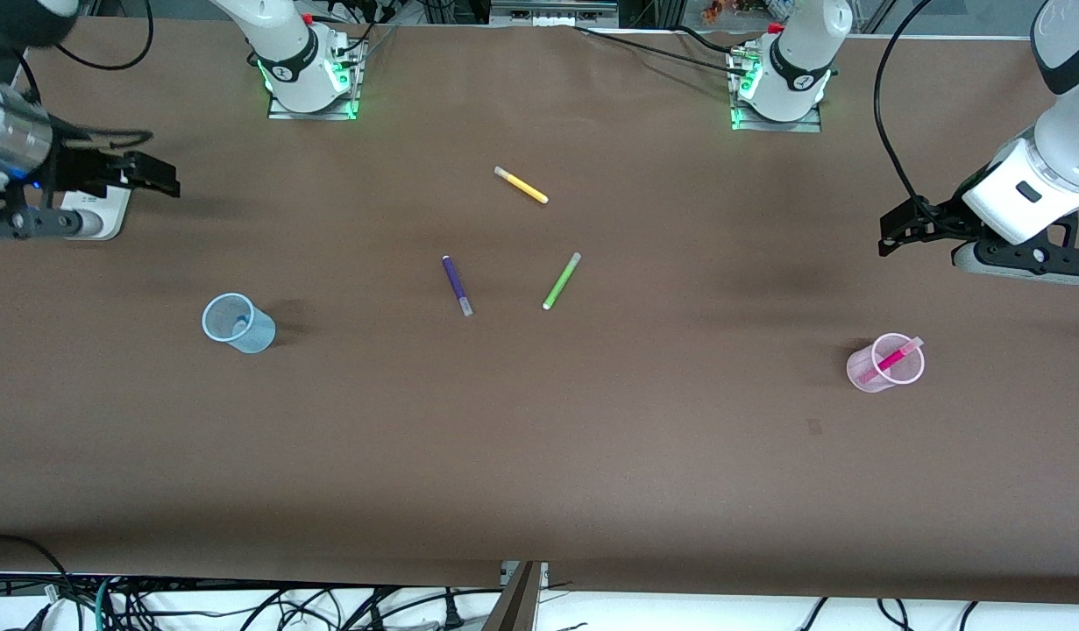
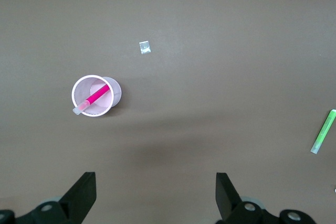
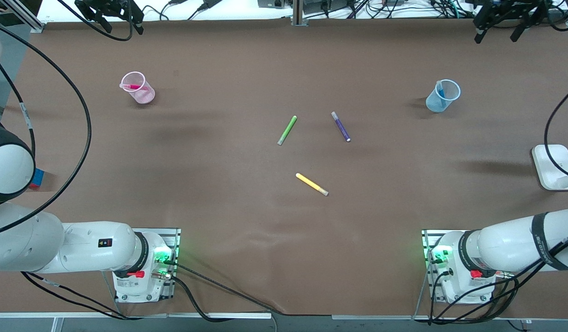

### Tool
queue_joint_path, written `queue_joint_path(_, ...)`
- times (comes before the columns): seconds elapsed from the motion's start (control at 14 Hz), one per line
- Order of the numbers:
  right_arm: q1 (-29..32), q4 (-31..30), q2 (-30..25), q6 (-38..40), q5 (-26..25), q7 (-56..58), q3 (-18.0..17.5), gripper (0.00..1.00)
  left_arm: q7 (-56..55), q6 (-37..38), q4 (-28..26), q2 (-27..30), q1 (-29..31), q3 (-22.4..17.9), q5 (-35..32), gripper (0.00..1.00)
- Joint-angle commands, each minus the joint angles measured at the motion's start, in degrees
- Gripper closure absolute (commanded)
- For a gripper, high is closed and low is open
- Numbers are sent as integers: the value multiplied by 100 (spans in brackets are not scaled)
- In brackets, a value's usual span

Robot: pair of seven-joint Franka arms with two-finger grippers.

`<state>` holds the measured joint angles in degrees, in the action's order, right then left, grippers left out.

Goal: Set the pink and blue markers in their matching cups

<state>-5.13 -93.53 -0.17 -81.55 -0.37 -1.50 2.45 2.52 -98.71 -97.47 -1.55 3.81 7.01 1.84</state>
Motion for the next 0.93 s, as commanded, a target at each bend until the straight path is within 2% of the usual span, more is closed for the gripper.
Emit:
queue_joint_path(0.0, 12, -280, -405, -125, -252, 36, 9, 0, 152, 54, -71, 120, -65, -60, 176, 0)
queue_joint_path(0.14, 12, -123, -528, -19, -253, 36, -17, 0, 187, 45, -71, 120, -65, -60, 176, 0)
queue_joint_path(0.43, 21, 159, -415, 315, -403, 492, 18, 0, 196, 54, -71, 120, -65, -51, 176, 0)
queue_joint_path(0.86, 21, 274, -361, 596, -122, 388, 18, 0, 222, 71, -71, 120, -65, -51, 176, 0)
